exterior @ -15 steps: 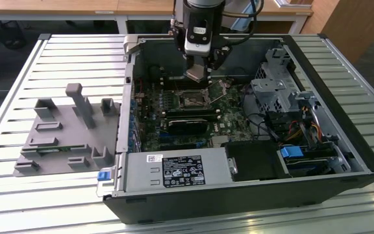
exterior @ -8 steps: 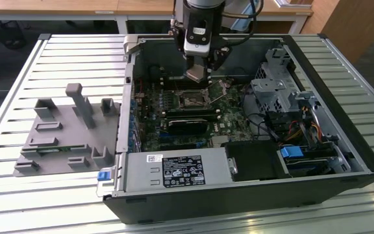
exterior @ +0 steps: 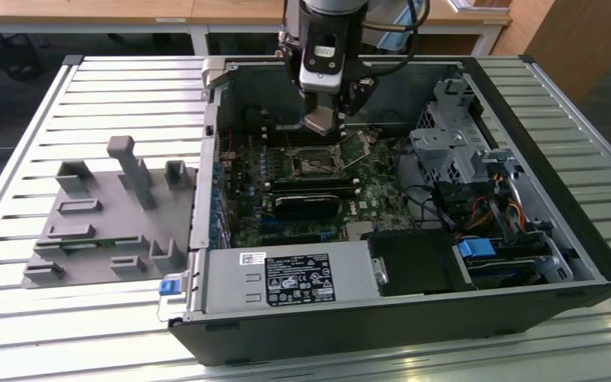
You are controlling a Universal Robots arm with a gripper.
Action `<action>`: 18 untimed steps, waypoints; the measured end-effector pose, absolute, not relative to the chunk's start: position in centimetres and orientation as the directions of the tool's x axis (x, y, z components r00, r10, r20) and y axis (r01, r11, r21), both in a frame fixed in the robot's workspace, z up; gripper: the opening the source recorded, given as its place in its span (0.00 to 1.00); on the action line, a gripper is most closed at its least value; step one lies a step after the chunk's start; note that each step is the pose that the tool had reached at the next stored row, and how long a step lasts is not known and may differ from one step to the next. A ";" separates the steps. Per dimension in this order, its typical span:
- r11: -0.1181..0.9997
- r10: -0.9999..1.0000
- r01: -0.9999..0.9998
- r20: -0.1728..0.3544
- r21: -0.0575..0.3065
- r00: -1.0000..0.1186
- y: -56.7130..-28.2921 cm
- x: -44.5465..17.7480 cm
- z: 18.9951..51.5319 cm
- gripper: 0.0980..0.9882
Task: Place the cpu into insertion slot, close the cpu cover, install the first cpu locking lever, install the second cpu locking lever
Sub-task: 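Place the cpu into insertion slot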
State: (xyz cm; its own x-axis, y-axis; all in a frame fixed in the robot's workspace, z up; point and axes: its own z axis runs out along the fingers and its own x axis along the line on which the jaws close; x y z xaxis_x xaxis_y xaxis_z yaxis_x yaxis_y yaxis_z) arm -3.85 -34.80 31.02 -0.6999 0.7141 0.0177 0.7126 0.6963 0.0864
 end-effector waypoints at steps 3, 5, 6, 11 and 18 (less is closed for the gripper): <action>0.694 0.717 0.715 0.018 0.086 -0.697 -34.8 -3.8 31.0 0.48; 0.692 0.719 0.717 0.018 0.086 -0.695 -34.8 -3.8 31.0 0.48; 0.691 0.719 0.718 0.018 0.086 -0.694 -34.8 -3.8 30.9 0.48; 0.686 0.724 0.722 0.018 0.086 -0.690 -34.8 -3.8 30.8 0.48; 0.680 0.730 0.728 0.018 0.086 -0.684 -34.8 -3.8 30.7 0.48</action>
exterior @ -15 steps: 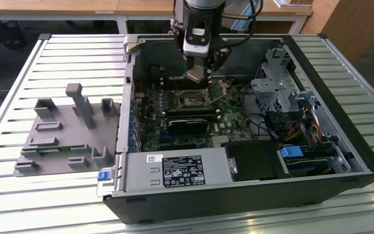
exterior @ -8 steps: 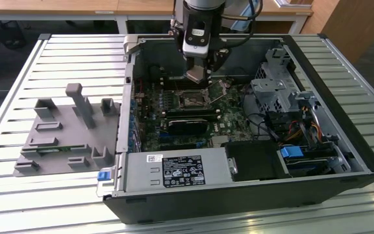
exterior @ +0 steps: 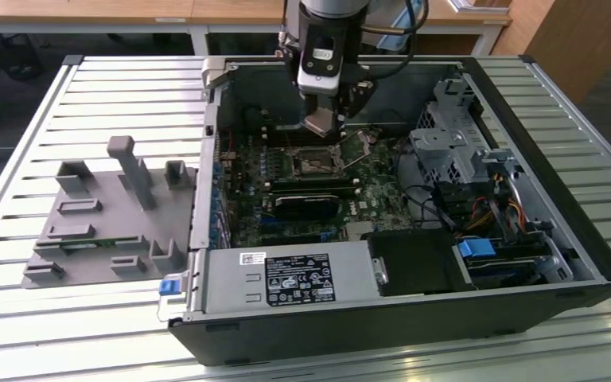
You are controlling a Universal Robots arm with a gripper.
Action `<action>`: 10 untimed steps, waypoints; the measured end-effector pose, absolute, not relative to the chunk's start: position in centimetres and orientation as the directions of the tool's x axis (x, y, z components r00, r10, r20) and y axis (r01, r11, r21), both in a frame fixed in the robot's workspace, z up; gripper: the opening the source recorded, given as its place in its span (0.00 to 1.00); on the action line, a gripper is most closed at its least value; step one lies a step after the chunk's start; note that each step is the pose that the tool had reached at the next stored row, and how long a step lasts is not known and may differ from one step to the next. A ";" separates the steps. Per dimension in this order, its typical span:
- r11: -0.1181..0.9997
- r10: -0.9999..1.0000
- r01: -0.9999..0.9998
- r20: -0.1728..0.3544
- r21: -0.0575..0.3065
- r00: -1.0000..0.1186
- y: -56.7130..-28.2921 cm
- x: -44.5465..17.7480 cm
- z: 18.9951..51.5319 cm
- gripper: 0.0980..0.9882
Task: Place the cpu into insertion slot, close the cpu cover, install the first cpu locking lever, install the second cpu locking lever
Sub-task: 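Place the cpu into insertion slot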
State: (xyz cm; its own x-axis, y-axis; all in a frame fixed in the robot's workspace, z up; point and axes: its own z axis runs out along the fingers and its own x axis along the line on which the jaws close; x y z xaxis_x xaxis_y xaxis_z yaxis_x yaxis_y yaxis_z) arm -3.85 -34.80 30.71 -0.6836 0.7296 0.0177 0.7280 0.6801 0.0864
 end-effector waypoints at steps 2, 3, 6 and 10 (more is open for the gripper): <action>0.679 0.731 0.729 0.018 0.086 -0.682 -34.8 -3.8 30.7 0.48; 0.678 0.732 0.730 0.018 0.087 -0.681 -34.8 -3.8 30.6 0.48; 0.676 0.733 0.731 0.018 0.086 -0.680 -34.8 -3.8 30.6 0.48; 0.676 0.733 0.732 0.017 0.086 -0.680 -34.8 -3.8 30.5 0.48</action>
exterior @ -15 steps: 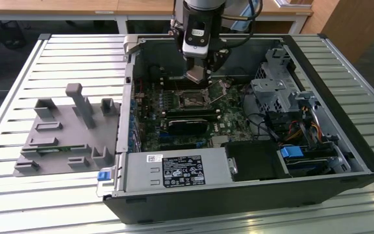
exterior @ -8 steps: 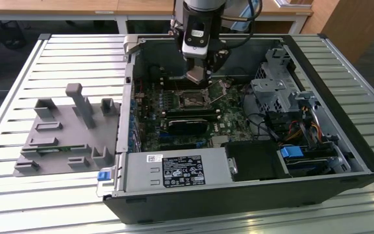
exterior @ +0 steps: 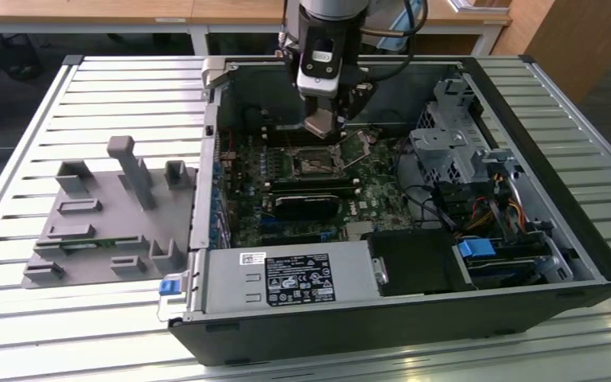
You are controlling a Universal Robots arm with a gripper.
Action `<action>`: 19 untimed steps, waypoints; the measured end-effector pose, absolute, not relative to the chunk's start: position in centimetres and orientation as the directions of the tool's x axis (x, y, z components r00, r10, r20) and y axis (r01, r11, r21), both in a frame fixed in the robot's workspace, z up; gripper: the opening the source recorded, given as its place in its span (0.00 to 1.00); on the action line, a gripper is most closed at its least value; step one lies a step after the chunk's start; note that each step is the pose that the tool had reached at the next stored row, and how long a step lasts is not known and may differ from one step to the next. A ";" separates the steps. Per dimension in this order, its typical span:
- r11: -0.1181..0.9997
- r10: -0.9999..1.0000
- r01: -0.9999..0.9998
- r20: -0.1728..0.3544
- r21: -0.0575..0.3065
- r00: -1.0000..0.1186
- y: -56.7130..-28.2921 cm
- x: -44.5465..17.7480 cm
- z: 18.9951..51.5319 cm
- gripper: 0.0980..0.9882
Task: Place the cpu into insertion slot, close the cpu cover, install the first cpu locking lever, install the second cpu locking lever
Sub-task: 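Place the cpu into insertion slot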
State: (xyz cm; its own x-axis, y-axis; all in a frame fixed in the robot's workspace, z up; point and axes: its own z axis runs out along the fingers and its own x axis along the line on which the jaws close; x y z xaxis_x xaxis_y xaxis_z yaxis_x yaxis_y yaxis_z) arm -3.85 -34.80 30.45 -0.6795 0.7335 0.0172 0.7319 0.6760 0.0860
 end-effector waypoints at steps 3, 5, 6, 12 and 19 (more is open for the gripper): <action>0.676 0.733 0.732 0.016 0.085 -0.680 -34.8 -3.8 30.3 0.48; 0.676 0.734 0.733 0.011 0.080 -0.679 -34.8 -3.9 30.1 0.48; 0.674 0.737 0.735 0.008 0.078 -0.676 -34.8 -3.9 30.1 0.48; 0.632 0.773 0.771 0.005 0.075 -0.634 -34.8 -3.8 29.9 0.48; 0.597 0.801 0.799 0.005 0.075 -0.599 -34.8 -3.8 29.7 0.48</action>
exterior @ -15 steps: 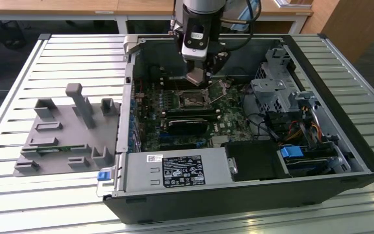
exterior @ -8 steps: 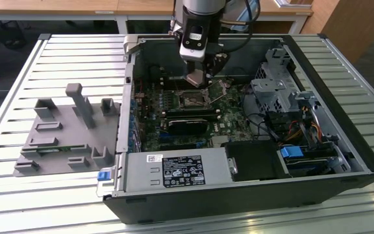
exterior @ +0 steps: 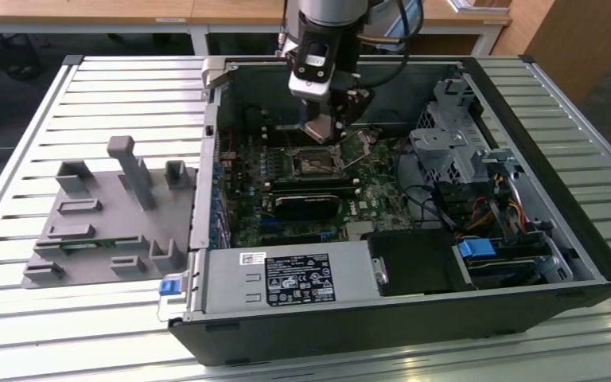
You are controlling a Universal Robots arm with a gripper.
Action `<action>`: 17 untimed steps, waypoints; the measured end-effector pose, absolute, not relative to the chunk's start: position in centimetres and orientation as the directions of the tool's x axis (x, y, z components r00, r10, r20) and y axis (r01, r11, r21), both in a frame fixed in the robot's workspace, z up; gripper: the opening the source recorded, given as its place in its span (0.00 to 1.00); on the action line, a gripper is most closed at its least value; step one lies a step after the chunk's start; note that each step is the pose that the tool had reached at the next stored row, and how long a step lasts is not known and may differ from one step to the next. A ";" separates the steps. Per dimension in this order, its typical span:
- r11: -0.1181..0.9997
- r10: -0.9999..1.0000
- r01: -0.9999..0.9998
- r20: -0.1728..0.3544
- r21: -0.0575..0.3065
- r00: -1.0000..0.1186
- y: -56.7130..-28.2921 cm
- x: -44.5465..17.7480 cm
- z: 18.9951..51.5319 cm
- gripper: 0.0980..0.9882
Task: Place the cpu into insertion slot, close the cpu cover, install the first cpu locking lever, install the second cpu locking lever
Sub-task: 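Place the cpu into insertion slot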
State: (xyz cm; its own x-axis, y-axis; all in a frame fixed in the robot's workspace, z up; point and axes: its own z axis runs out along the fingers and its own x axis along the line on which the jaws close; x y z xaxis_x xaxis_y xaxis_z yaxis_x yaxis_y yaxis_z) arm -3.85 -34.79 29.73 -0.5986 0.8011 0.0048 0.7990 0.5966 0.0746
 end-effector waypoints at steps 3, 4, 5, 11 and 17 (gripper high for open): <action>0.589 0.807 0.805 0.005 0.075 -0.591 -34.8 -3.8 29.7 0.48; 0.586 0.809 0.807 0.005 0.075 -0.588 -34.8 -3.8 29.7 0.48; 0.584 0.810 0.808 0.005 0.075 -0.586 -34.8 -3.8 29.6 0.48; 0.571 0.819 0.817 0.005 0.075 -0.573 -34.8 -3.8 29.5 0.48; 0.561 0.827 0.825 0.005 0.075 -0.562 -34.8 -3.8 29.5 0.48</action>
